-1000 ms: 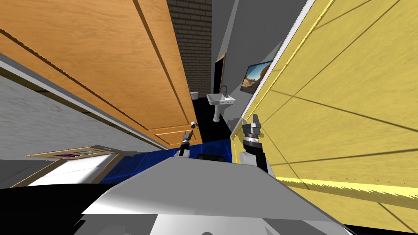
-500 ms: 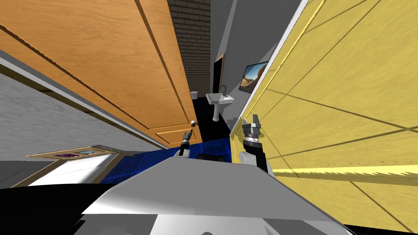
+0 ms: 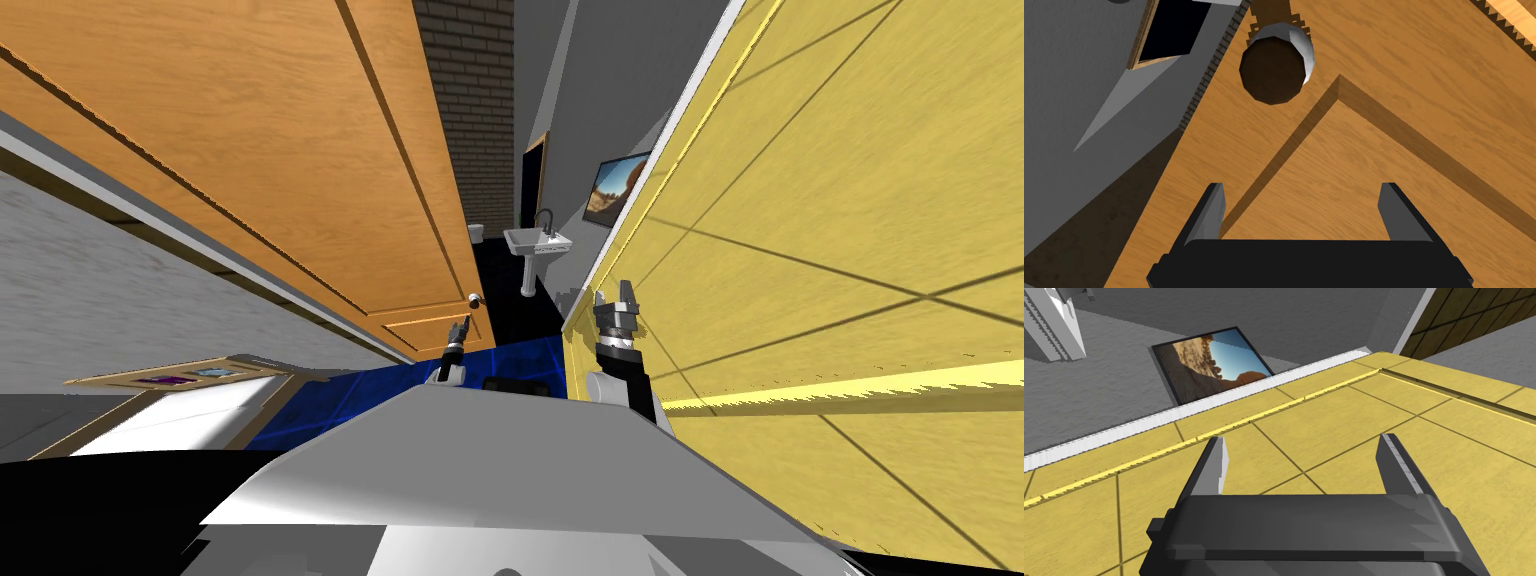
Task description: Pull the door open
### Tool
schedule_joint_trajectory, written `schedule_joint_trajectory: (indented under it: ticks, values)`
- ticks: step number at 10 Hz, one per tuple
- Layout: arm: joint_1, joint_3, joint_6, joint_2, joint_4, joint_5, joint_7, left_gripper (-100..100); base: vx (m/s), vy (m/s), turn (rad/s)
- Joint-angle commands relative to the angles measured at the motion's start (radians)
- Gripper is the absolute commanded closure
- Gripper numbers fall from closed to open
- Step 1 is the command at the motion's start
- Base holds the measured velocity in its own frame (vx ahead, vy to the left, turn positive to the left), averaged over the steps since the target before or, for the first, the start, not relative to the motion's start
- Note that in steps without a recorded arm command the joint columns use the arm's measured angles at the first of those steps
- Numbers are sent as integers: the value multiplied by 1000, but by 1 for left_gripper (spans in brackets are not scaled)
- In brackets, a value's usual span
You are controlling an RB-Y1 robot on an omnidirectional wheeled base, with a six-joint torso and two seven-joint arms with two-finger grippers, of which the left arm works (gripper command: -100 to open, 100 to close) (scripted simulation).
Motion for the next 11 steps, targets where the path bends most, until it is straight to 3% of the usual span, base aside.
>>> schedule_joint_trajectory:
  ticks: [1,4,6,9,11]
  values:
    - [-2,-15,-4,7,3,28,50,-100,-54,-1,-26]
    - [-3,-26,-6,11,3,46,106,-100,-38,-1,-11]
    - [-3,-48,-11,19,3,85,173,-100,-39,-3,-18]
    - [-4,-59,-14,23,4,105,229,-100,-29,3,-7]
    - [-5,-82,-19,30,4,145,295,-100,-38,5,-15]
